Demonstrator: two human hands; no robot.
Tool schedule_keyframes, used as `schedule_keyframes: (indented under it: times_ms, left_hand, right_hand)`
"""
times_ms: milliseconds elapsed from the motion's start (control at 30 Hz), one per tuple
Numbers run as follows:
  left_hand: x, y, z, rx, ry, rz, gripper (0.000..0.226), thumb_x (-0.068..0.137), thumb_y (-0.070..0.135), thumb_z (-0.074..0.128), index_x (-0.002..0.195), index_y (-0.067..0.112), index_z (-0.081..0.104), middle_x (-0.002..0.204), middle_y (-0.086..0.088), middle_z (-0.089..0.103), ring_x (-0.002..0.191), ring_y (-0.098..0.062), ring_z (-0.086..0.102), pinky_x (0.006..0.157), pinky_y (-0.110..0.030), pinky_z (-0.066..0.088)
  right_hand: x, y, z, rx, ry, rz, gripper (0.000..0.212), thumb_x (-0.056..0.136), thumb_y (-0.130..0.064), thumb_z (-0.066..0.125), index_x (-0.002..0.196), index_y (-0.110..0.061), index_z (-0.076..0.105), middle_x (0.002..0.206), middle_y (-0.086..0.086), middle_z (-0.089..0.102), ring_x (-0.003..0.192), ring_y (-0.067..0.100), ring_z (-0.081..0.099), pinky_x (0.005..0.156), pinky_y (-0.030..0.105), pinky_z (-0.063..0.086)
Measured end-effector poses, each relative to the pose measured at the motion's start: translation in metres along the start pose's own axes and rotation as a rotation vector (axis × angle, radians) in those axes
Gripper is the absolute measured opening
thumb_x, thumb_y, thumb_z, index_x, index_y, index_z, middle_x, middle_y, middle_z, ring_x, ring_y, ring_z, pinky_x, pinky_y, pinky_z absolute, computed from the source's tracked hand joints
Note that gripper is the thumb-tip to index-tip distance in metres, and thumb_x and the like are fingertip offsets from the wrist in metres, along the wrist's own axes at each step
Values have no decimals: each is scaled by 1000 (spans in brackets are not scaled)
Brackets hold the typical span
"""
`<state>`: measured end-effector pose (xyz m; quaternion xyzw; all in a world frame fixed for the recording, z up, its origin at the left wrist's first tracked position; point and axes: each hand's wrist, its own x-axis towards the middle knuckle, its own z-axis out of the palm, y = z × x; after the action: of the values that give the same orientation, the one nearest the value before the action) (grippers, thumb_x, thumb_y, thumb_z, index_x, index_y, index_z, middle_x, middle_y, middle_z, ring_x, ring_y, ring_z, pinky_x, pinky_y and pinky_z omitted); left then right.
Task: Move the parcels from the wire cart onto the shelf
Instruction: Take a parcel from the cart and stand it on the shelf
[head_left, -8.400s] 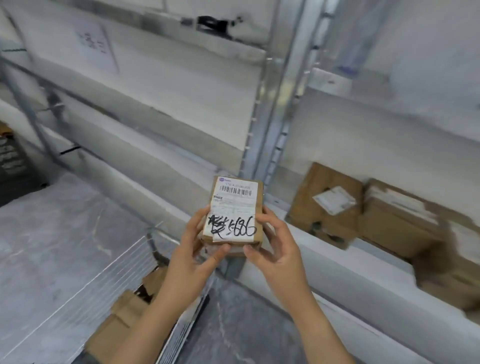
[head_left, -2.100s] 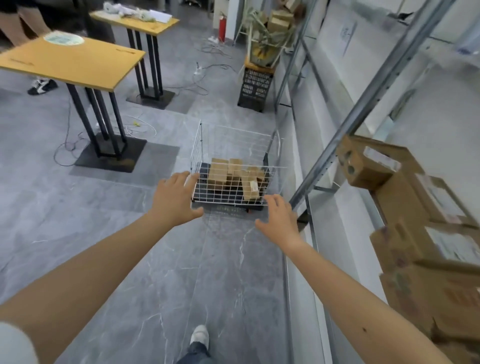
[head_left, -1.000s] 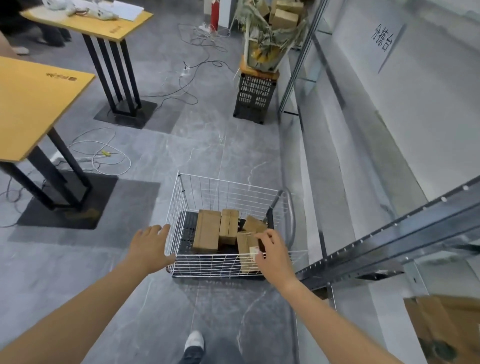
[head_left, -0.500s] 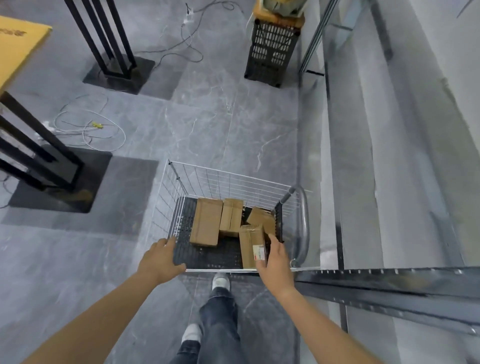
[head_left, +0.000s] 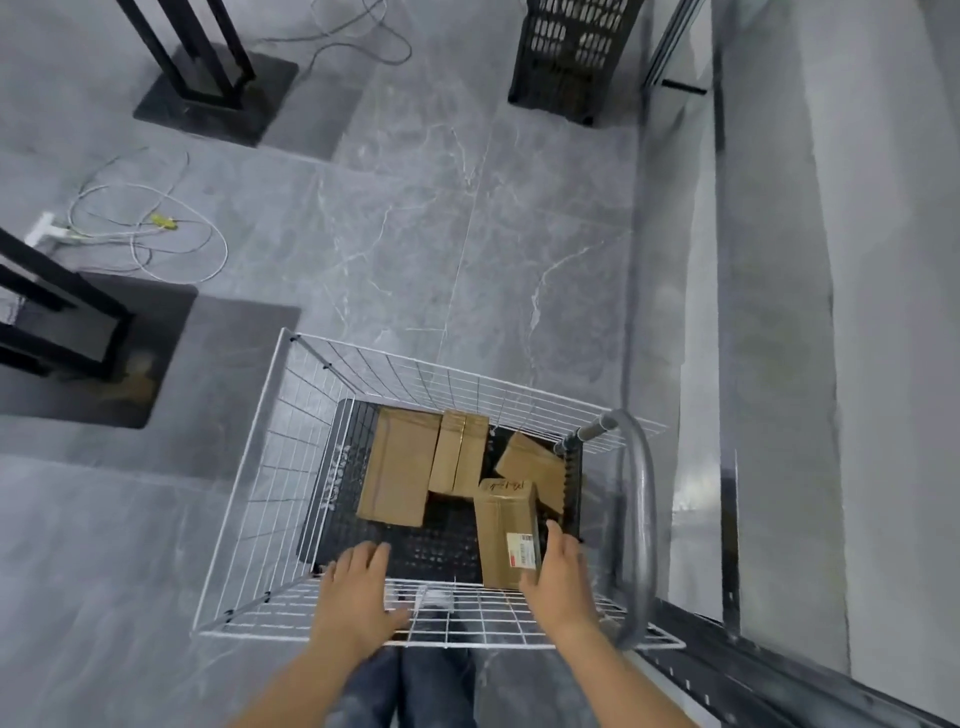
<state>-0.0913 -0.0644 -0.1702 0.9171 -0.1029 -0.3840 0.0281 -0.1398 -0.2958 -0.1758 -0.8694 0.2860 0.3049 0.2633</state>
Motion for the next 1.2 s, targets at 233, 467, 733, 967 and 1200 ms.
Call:
schedule_keyframes:
  times_ms: [233,467,733,967,1200]
  left_hand:
    - [52,5,31,11,80,-31,69,90,53,41,147,20,21,152,-2,23,141,-22,19,116,-42,13]
    - [56,3,90,-136,48,-91,46,77,44,42,99,15,69,100,-6,70,89,-28,68,79,-51,52]
    - [59,-7,117,-326,568,143,24,72,30,45,71,18,66,70,5,65,76,-9,47,92,-16,27]
    - [66,-4,122,-291,748,196,22,65,28,46,61,17,65,66,7,64,73,-7,47,74,-23,37]
    - [69,-1,120,-246,821,179,18,59,28,47,55,20,63,62,9,62,69,-6,48,69,-27,39]
  right_hand:
    - [65,11,27,-116,-43,-15,58,89,-18,61,139,-16,33,133,7,40,117,24,46,97,32,45]
    - [136,23,54,-68,-81,68,58,88,-20,64,140,-15,38,139,8,37,126,27,40,102,35,42]
    - [195,34,80,-192,-158,95,78,84,-22,69,148,-18,23,144,12,28,132,34,30,109,45,37]
    - [240,26,92,-313,-179,-14,88,83,-19,70,152,-21,16,161,7,6,148,30,4,119,45,13]
    - [254,30,115,-410,-262,41,105,77,-26,76,154,-20,4,161,9,-4,148,32,-6,119,53,10]
